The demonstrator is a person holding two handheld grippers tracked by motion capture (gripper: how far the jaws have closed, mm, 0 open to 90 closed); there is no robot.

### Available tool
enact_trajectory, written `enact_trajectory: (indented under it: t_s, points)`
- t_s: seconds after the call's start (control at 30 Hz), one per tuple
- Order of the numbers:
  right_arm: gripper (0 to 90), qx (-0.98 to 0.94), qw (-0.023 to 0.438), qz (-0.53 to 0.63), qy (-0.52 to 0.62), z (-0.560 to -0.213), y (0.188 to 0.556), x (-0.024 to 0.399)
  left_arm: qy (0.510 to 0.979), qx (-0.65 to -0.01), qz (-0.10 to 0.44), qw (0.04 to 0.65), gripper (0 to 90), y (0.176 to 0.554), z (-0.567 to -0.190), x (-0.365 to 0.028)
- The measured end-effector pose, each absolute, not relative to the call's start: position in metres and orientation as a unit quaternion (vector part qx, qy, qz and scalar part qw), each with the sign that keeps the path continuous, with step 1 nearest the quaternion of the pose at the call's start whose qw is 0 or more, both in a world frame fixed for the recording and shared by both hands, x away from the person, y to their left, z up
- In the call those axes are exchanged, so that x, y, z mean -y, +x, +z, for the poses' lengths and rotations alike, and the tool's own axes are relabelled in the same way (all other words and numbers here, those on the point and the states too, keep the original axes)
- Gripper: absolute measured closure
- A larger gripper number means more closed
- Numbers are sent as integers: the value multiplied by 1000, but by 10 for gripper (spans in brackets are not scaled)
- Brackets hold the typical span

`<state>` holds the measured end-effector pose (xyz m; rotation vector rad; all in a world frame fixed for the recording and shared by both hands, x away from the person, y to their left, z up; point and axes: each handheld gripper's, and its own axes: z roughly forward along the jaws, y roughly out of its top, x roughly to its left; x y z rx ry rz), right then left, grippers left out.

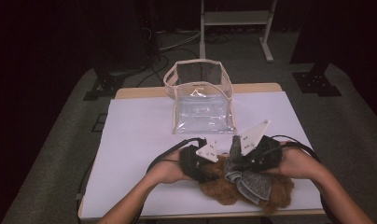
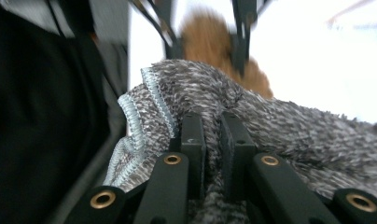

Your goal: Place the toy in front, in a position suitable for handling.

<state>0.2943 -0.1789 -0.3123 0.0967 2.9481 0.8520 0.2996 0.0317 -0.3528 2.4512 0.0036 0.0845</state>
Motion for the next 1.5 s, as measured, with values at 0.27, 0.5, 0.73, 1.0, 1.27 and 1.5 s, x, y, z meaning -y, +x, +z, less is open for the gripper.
enact_trajectory:
  t_s: [0.27,0.5,0.73,1.0,1.27,1.5]
  points:
    - [819,-959,28,270,83,-333,297,215,938,-12,41,343,459,302,-352,-40]
    - [815,-956,29,280,86,-330,295,218,938,-12,24,346,557,304,-357,-37]
    - [809,-956,27,290,46,-326,296,185,941,-3,31,338,558,303,-357,-33]
    - [823,-955,37,279,98,-344,294,226,940,-10,51,337,458,300,-356,-40]
    - [815,-954,45,281,88,-330,294,223,939,-13,51,340,573,302,-359,-40]
    - [812,-941,38,333,42,-311,297,184,936,-6,40,350,575,303,-360,-28]
